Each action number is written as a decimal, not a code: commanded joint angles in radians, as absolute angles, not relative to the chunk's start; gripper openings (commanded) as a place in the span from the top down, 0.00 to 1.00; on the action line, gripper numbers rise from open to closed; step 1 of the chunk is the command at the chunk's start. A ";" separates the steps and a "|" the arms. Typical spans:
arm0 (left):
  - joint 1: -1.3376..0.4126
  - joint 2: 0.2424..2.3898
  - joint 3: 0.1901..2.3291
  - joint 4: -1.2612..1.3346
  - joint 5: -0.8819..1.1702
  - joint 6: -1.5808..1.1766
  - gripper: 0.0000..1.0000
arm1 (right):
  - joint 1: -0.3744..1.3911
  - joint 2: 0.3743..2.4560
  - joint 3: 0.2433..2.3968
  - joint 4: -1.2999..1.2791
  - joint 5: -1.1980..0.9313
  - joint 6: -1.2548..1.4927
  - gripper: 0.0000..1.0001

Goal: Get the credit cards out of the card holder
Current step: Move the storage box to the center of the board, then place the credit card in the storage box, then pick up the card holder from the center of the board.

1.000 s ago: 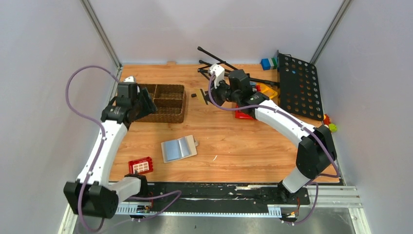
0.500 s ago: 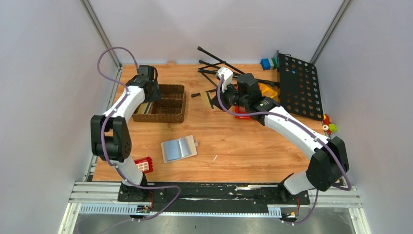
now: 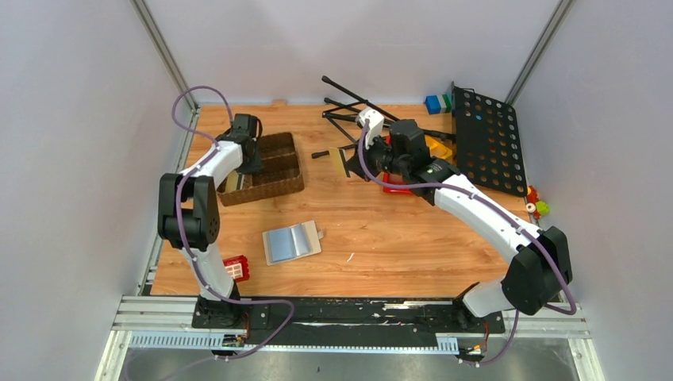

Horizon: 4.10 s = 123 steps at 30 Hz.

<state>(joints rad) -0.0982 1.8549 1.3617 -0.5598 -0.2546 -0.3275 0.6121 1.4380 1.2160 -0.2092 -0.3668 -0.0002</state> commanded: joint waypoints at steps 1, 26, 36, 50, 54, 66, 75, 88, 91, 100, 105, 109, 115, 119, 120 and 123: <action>-0.121 1.680 1.204 -0.463 -0.199 -0.369 1.00 | 0.605 1.404 1.225 -0.198 -0.357 0.034 1.00; -0.628 1.626 1.092 -0.236 -0.302 -0.855 1.00 | 0.522 1.263 1.133 -0.195 -0.302 0.202 1.00; -0.633 1.667 1.228 -0.399 -0.246 -0.787 0.33 | 0.515 1.362 1.188 -0.250 -0.307 0.290 1.00; -0.262 1.020 0.877 -0.631 -0.073 -0.715 0.29 | 0.534 1.802 1.526 -0.304 -0.596 0.522 1.00; -0.186 0.963 0.856 -0.750 -0.057 -0.664 0.32 | 0.577 1.895 1.594 -0.334 -0.544 0.555 1.00; -0.150 0.930 0.791 -0.784 -0.012 -0.605 0.32 | 0.581 1.994 1.669 -0.395 -0.587 0.592 0.41; -0.149 1.022 0.728 -0.719 0.049 -0.531 0.33 | 0.586 1.710 1.343 -0.263 -0.502 0.521 0.07; -0.152 0.740 0.491 -0.507 0.202 -0.681 0.34 | 0.695 1.281 0.806 -0.056 -0.295 0.487 0.08; -0.154 0.694 0.428 -0.453 0.219 -0.718 0.34 | 0.724 1.211 0.799 -0.145 -0.275 0.532 0.08; -0.161 0.787 0.357 -0.386 0.303 -0.700 0.33 | 0.744 1.083 0.714 -0.229 -0.285 0.489 0.13; -0.194 0.834 0.361 -0.388 0.274 -0.688 0.32 | 0.744 1.059 0.688 -0.219 -0.329 0.497 0.14; -0.204 0.889 0.369 -0.373 0.281 -0.683 0.32 | 0.744 1.066 0.683 -0.215 -0.361 0.503 0.14; -0.205 0.920 0.398 -0.388 0.305 -0.662 0.32 | 0.745 1.052 0.682 -0.240 -0.354 0.512 0.16; -0.205 0.932 0.408 -0.374 0.327 -0.661 0.32 | 0.745 1.047 0.683 -0.246 -0.346 0.529 0.19; -0.204 0.935 0.409 -0.375 0.331 -0.660 0.32 | 0.745 1.048 0.679 -0.238 -0.349 0.537 0.20; -0.205 0.954 0.410 -0.378 0.333 -0.649 0.32 | 0.753 1.062 0.672 -0.200 -0.359 0.563 0.21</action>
